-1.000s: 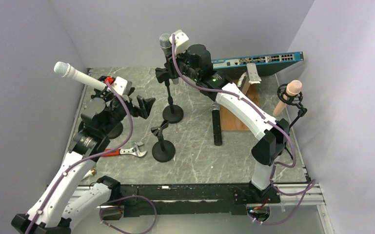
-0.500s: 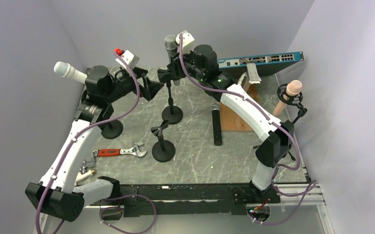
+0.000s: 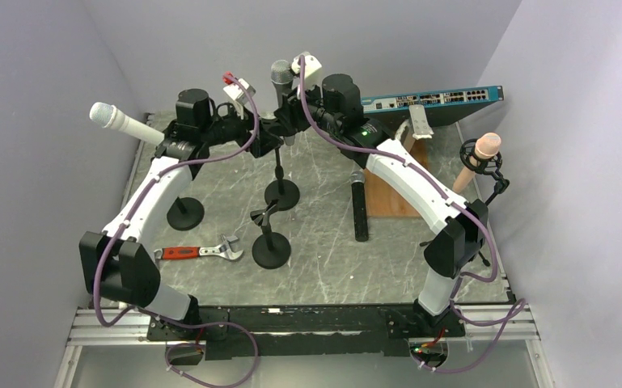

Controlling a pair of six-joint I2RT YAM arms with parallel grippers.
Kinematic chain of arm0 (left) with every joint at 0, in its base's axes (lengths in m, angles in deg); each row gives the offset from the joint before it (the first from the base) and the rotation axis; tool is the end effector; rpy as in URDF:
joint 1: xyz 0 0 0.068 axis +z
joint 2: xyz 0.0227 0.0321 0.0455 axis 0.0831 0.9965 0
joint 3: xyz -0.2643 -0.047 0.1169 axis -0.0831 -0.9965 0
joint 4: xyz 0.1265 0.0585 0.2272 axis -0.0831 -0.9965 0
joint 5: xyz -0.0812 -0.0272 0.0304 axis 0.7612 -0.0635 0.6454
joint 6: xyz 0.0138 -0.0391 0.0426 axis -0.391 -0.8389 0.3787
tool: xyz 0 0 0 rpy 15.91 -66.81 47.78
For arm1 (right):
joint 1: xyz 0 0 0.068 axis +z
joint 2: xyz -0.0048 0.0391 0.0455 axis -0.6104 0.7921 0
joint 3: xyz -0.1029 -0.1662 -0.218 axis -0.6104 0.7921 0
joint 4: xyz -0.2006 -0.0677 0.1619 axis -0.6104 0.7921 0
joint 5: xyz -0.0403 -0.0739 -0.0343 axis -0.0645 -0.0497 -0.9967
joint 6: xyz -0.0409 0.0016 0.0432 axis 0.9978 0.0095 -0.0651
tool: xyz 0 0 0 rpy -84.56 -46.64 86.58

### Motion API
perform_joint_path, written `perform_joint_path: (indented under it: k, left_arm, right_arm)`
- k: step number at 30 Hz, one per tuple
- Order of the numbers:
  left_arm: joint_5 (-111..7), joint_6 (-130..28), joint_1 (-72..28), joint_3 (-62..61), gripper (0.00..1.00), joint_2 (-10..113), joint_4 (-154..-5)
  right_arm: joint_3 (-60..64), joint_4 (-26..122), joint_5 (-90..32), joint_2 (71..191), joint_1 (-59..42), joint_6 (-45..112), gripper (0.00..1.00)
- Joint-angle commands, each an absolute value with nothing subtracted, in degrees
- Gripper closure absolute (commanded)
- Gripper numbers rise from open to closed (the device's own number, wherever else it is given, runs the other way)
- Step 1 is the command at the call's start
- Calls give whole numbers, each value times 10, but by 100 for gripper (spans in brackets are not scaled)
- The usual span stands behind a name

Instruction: Remove the microphone from the stand

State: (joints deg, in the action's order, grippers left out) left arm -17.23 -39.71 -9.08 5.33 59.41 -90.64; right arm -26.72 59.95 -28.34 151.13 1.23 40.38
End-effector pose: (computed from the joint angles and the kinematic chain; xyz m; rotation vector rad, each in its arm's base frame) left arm 0.3289 -0.1117 0.4049 0.7353 1.6841 -0.8589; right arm 0.3366 0.2794 0.4480 -0.6936 1.6265 0.6271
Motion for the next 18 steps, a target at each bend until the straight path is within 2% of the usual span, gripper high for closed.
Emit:
perform_joint_path:
  k: [1, 10, 13, 15, 16, 18]
  left_arm:
    - [-81, -429, -85, 55, 11, 603, -829]
    - [-108, -436, -84, 29, 19, 598, -817]
    - [-114, -425, -84, 27, 12, 593, -840]
    - [-111, -424, -84, 31, 10, 596, -844]
    - [-110, -424, -84, 34, 11, 601, -849]
    - [-113, -425, -84, 42, 19, 607, -860]
  right_arm:
    - [-279, 596, -244, 1510, 18, 369, 100]
    - [-287, 598, -237, 1514, 18, 363, 100]
    - [-289, 600, -239, 1517, 18, 365, 100]
    - [-294, 606, -241, 1520, 18, 366, 100]
    - [-294, 607, -241, 1520, 19, 366, 100]
    - [-293, 607, -241, 1518, 19, 366, 100]
